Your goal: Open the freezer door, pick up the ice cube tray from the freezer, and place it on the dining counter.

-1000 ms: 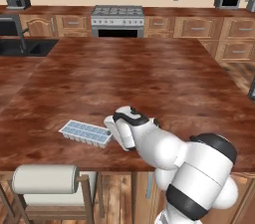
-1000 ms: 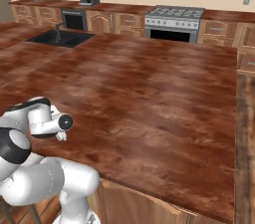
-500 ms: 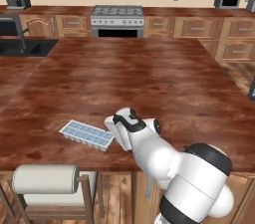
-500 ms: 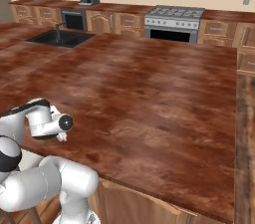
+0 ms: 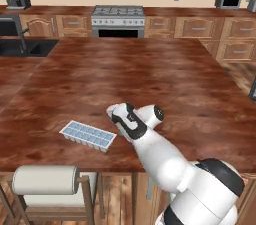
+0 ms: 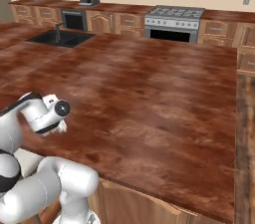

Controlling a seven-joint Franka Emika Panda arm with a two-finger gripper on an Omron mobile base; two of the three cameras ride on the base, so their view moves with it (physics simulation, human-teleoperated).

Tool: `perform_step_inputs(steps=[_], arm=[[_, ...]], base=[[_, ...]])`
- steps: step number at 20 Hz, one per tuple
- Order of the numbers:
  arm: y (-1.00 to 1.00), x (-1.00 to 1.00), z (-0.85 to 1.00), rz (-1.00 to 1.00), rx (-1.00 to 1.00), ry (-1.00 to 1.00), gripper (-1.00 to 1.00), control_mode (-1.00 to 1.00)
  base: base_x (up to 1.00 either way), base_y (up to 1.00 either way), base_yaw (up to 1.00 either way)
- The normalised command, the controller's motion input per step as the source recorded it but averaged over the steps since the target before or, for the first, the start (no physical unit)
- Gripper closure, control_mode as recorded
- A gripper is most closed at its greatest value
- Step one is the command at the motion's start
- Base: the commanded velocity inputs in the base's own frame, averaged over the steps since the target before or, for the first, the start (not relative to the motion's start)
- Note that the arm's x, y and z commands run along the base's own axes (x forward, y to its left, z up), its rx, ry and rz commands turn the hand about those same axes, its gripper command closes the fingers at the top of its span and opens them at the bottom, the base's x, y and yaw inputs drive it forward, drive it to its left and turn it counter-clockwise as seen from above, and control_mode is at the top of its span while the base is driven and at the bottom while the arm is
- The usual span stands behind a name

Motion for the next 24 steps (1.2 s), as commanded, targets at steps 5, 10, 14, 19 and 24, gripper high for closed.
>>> perform_step_inputs(steps=[5,10,14,19,24], arm=[[-0.06,-0.12,0.99,-0.05,-0.21,0.26,-1.00,-1.00],[-0.30,-0.83,0.80,-0.01,-0.22,0.16,-1.00,-1.00],[-0.52,-0.99,0.58,0.00,-0.20,0.07,-1.00,-1.00],[-0.80,-1.00,0.49,0.00,-0.14,0.00,-1.00,-1.00],[-0.79,-1.00,0.35,0.00,-0.08,0.00,-1.00,-1.00]], base=[[0.00,0.00,0.00],[0.00,0.00,0.00],[0.00,0.00,0.00],[0.00,0.00,0.00],[0.00,0.00,0.00]])
